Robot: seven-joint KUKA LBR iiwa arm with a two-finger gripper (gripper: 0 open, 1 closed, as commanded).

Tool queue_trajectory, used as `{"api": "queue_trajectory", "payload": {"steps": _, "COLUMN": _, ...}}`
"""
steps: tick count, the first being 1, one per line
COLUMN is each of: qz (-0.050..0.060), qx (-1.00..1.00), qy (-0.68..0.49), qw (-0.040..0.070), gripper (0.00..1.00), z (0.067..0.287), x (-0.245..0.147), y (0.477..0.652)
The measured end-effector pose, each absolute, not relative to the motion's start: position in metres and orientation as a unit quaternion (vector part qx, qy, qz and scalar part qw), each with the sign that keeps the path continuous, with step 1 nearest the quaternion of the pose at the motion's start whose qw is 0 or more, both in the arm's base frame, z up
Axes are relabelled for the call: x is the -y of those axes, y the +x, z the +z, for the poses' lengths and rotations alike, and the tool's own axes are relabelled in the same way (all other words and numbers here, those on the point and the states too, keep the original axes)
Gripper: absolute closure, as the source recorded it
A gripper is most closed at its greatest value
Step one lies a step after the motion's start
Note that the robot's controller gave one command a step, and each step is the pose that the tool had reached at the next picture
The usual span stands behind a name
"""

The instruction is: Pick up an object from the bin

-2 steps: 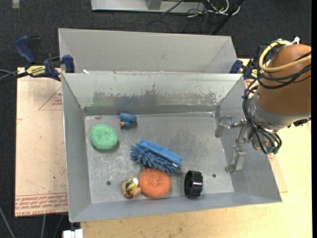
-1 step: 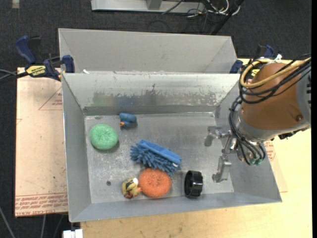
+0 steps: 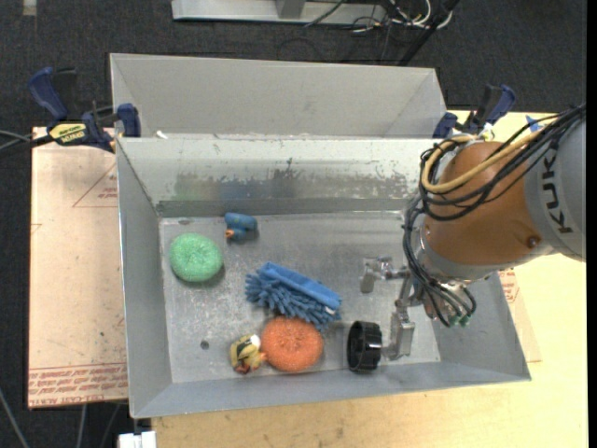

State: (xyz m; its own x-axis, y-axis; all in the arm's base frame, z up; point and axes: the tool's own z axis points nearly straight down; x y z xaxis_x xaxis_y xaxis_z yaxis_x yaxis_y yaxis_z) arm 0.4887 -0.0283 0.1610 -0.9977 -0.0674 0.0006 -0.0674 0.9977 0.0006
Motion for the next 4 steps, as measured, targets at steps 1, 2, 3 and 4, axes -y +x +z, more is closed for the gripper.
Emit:
{"api": "queue_trajectory", "payload": {"steps": 1, "qz": 0.000, "qx": 0.993, "qy": 0.119, "qw": -0.003, "gripper": 0.00, "z": 0.125, "x": 0.020, "y": 0.494}}
{"api": "queue_trajectory", "payload": {"steps": 2, "qz": 0.000, "qx": 0.998, "qy": 0.060, "qw": 0.000, "gripper": 0.00, "z": 0.108, "x": 0.018, "y": 0.492}}
{"api": "queue_trajectory", "payload": {"steps": 3, "qz": 0.000, "qx": 0.988, "qy": 0.156, "qw": -0.002, "gripper": 0.00, "z": 0.097, "x": 0.020, "y": 0.491}}
{"api": "queue_trajectory", "payload": {"steps": 4, "qz": 0.001, "qx": 0.976, "qy": 0.218, "qw": -0.006, "gripper": 0.00, "z": 0.084, "x": 0.011, "y": 0.490}}
